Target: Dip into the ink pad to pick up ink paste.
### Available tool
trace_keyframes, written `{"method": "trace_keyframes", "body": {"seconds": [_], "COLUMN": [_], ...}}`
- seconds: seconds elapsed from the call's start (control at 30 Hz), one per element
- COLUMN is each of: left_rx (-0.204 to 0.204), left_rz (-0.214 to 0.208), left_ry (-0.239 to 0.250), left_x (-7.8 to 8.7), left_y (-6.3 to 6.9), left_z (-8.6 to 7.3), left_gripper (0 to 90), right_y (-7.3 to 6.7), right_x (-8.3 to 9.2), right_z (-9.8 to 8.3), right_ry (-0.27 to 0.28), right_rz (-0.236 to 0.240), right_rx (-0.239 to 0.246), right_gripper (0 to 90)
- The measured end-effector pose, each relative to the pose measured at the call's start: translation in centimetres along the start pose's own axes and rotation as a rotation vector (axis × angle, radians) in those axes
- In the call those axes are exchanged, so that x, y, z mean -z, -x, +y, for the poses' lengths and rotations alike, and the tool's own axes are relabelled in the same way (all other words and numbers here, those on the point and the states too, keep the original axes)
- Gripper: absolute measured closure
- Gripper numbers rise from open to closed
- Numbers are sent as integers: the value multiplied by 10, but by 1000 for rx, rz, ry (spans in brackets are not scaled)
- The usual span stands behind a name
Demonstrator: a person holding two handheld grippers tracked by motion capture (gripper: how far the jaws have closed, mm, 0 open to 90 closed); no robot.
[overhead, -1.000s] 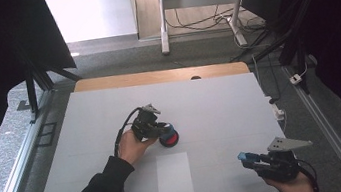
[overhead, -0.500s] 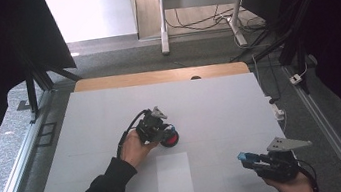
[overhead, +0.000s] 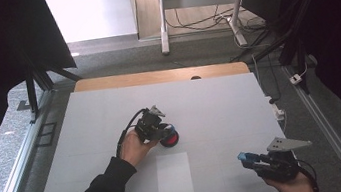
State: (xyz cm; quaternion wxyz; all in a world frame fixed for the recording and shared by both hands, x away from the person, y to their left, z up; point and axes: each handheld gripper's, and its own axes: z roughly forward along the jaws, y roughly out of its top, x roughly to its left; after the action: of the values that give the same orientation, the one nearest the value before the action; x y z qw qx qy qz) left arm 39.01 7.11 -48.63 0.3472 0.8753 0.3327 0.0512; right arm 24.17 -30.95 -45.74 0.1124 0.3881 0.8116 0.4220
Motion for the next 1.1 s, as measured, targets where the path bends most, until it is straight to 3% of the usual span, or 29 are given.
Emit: {"method": "trace_keyframes", "body": {"seconds": [0.13,0.23,0.53,0.7,0.9,1.1], "left_rx": [47,60,-13,-44,0,30], "left_rz": [-46,-57,20,35,-8,-41], "left_ry": [16,20,8,14,29,84], "left_x": [0,0,0,0,2,16], "left_y": [-8,-10,4,6,-1,-3], "left_z": [-2,-3,-2,-3,-3,0], "left_gripper": [710,710,709,709,707,707], "right_y": [0,0,0,0,0,0], "right_x": [0,0,0,0,1,1], "right_z": [0,0,0,0,0,0], "right_ry": [0,1,0,1,3,8], "right_rz": [0,-2,0,0,2,0], "right_rx": [0,0,0,0,-2,-5], "right_gripper": [684,684,684,684,684,683]}}
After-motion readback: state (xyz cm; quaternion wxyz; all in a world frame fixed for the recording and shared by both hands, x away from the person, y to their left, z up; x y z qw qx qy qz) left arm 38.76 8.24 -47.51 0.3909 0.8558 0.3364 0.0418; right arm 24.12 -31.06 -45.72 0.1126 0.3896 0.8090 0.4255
